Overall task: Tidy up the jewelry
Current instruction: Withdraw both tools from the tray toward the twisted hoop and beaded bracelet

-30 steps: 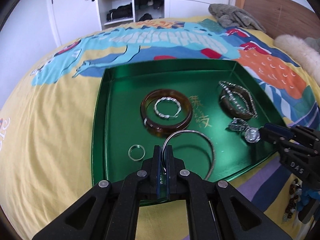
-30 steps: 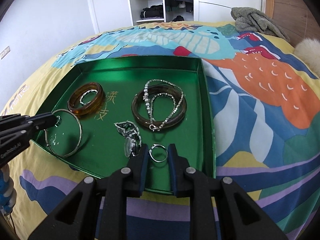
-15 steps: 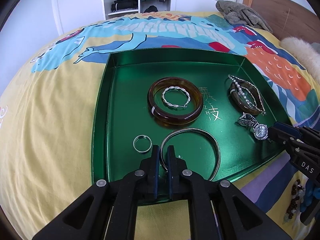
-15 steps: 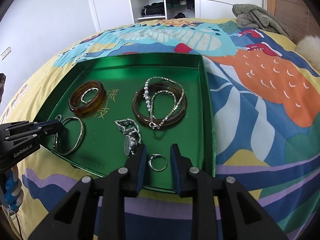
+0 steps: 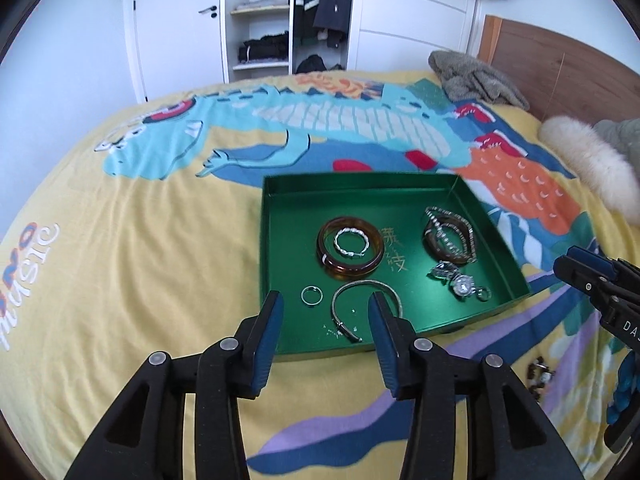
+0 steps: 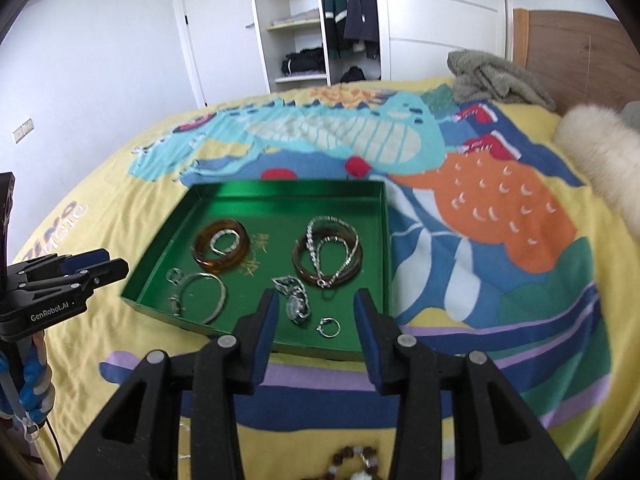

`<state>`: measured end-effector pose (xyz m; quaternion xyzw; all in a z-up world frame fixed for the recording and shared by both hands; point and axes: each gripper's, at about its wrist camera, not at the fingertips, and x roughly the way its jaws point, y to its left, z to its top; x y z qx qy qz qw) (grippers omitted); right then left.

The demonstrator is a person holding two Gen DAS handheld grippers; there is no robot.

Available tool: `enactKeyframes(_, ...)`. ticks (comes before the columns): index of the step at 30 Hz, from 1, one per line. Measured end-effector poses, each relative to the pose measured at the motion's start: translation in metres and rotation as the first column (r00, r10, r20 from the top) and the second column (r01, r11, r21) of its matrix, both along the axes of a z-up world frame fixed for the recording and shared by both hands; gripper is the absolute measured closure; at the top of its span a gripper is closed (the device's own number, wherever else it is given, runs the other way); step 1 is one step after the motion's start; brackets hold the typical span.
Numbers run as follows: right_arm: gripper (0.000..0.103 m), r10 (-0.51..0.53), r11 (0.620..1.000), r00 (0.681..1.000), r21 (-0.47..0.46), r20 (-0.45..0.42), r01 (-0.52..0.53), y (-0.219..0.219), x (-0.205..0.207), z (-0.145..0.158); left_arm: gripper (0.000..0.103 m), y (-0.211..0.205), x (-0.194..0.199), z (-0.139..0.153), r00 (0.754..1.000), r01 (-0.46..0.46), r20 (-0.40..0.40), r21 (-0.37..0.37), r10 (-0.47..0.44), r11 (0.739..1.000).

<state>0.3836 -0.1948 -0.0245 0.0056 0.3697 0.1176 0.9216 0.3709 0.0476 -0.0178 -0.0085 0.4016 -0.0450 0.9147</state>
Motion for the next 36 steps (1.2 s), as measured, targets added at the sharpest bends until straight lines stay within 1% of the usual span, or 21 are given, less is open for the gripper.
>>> enactKeyframes(4,0.062,0.007,1.000,0.999,-0.003,0.053,-0.007,0.002,-0.031,0.034,0.052,0.005,-0.031,0.035,0.998,-0.009,0.054,-0.001,0.009,1.000)
enactKeyframes(10,0.062,0.026,1.000,0.991,-0.001,0.129,-0.026,0.009,-0.082,0.081,0.047,0.011,-0.083,0.084,0.990,-0.025,0.140,0.002,0.024,1.000)
enactKeyframes(14,0.062,0.040,0.999,0.983,-0.007,0.177,-0.040,0.016,-0.121,0.108,0.047,0.011,-0.119,0.114,0.979,-0.039,0.201,0.008,0.036,0.999)
enactKeyframes(18,0.062,0.055,0.999,0.973,-0.014,0.223,-0.053,0.020,-0.159,0.132,0.047,0.012,-0.155,0.138,0.969,-0.056,0.241,0.009,0.052,0.998)
enactKeyframes(22,0.062,0.066,0.998,0.964,-0.021,0.258,-0.063,0.022,-0.192,0.151,0.047,0.014,-0.185,0.151,0.962,-0.068,0.264,0.004,0.065,0.998)
enactKeyframes(28,0.062,0.078,0.997,0.951,-0.034,0.299,-0.071,0.023,-0.233,0.170,0.047,0.010,-0.220,0.166,0.952,-0.073,0.300,0.003,0.069,0.997)
enactKeyframes(32,0.062,0.077,0.997,0.944,-0.025,0.320,-0.073,0.021,-0.254,0.178,0.047,0.007,-0.241,0.175,0.945,-0.071,0.321,0.011,0.064,0.997)
enactKeyframes(36,0.062,0.071,0.997,0.942,-0.013,0.327,-0.070,0.019,-0.269,0.178,0.046,0.003,-0.253,0.176,0.941,-0.073,0.332,0.032,0.059,0.997)
